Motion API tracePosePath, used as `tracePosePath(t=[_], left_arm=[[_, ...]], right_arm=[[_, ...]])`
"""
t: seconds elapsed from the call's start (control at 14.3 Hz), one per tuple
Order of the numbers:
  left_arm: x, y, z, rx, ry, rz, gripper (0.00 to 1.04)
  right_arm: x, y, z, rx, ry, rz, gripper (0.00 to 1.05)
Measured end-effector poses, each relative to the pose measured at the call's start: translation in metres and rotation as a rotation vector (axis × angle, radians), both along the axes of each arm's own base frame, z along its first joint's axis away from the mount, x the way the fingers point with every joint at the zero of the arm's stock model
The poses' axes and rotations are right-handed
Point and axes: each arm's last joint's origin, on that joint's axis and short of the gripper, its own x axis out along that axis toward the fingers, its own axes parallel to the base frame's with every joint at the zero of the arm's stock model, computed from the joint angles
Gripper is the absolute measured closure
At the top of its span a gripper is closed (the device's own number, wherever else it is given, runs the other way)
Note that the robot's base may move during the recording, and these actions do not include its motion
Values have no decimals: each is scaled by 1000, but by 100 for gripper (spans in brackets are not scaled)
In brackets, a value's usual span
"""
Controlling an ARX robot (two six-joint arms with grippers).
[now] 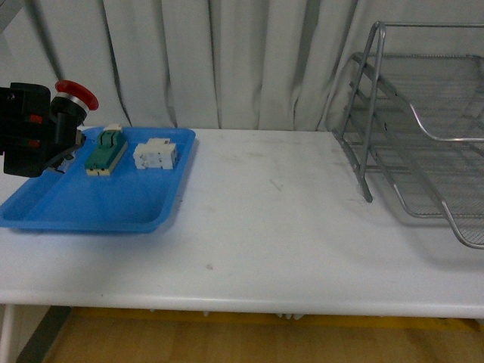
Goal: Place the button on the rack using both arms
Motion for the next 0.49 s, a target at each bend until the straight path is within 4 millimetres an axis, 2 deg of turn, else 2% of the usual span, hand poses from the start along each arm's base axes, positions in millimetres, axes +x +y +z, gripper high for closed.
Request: tracePosePath(t=[0.49], left_arm=[[1, -3, -3, -25, 10, -5, 69]], right_arm=[[0, 0, 0, 0, 0, 0, 6]])
